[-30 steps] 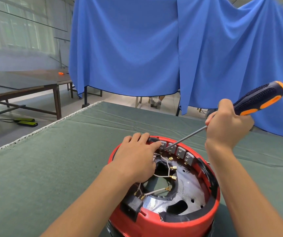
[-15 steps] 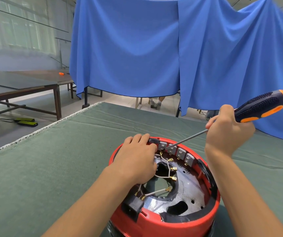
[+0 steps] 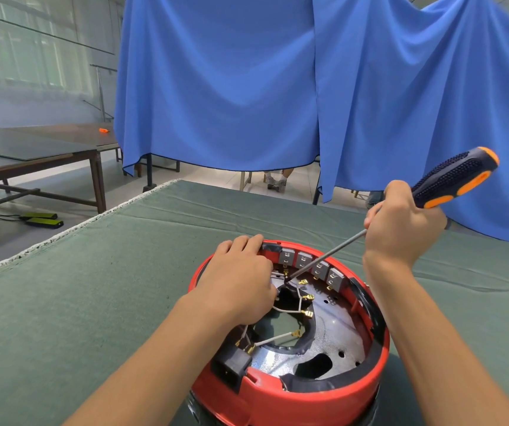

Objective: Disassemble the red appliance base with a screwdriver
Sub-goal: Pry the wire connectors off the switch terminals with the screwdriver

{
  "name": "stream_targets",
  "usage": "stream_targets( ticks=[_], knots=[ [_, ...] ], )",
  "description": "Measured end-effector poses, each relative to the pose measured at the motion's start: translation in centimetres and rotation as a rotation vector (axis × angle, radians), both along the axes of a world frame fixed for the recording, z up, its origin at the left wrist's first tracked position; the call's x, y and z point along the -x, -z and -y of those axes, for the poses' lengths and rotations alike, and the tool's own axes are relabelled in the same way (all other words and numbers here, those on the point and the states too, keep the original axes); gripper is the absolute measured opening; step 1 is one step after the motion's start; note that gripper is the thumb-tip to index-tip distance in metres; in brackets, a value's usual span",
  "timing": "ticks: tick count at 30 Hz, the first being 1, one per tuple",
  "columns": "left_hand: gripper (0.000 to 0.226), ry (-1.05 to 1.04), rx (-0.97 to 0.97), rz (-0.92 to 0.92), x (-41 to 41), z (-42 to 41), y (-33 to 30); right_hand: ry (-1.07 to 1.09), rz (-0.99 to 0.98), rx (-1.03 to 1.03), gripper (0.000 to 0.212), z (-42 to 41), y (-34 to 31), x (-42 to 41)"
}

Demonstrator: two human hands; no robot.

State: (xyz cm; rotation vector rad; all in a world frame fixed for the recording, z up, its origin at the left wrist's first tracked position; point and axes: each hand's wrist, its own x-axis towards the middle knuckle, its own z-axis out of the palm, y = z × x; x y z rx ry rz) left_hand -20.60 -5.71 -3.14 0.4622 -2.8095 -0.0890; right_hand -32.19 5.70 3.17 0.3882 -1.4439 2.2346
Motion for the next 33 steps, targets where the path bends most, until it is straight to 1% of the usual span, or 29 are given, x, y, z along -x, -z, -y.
stream_targets(
  ticks=[4, 7, 9, 10, 13, 14, 17, 20, 24, 28, 31, 33],
  knots=[
    [0.033, -0.004, -0.03, -0.02, 0.0, 0.0, -0.1, -0.03, -0.025, 0.115, 0.024, -0.5, -1.0, -0.3],
    [0.032, -0.004, -0.046, -0.027, 0.0, -0.1, -0.2, -0.054, -0.036, 0.175, 0.024, -1.0, -1.6, -0.4],
    [0.031, 0.001, -0.062, -0.057, -0.1, -0.2, -0.5, -0.059, -0.047, 0.179, 0.025, -1.2, -1.7, -0.4],
    [0.03, 0.007, -0.073, -0.095, -0.1, -0.2, -0.7, -0.059, -0.053, 0.165, 0.029, -1.2, -1.7, -0.4],
    [0.027, 0.058, -0.113, -0.241, -0.3, -0.5, -1.1, -0.054, -0.078, 0.098, 0.036, -1.3, -1.4, -0.3],
    [0.025, 0.093, -0.124, -0.248, -0.5, -0.8, -1.2, -0.053, -0.086, 0.072, 0.036, -1.3, -1.2, -0.2],
    [0.022, 0.185, -0.145, -0.144, -0.7, -1.7, -1.2, -0.075, -0.12, -0.022, 0.034, -1.8, -0.8, -0.2],
    [0.025, 0.185, -0.182, -0.05, -0.8, -1.9, -1.2, -0.115, -0.153, -0.074, 0.027, -2.2, -0.5, -0.3],
    [0.012, 0.168, -0.231, -0.04, -0.8, -1.7, -1.3, -0.135, -0.193, -0.205, 0.025, -2.0, 0.2, -0.4],
    [0.009, 0.193, -0.326, -0.159, -0.7, -1.6, -1.3, -0.158, -0.265, -0.461, 0.021, -1.8, 0.9, -0.6],
    [0.01, 0.2, -0.48, -0.338, -0.6, -1.5, -1.5, -0.276, -0.247, -0.593, 0.018, -1.8, 1.2, -0.5],
    [0.015, 0.188, -0.581, -0.461, -0.6, -1.4, -1.7, -0.346, -0.231, -0.676, 0.017, -1.7, 1.4, -0.5]
  ],
)
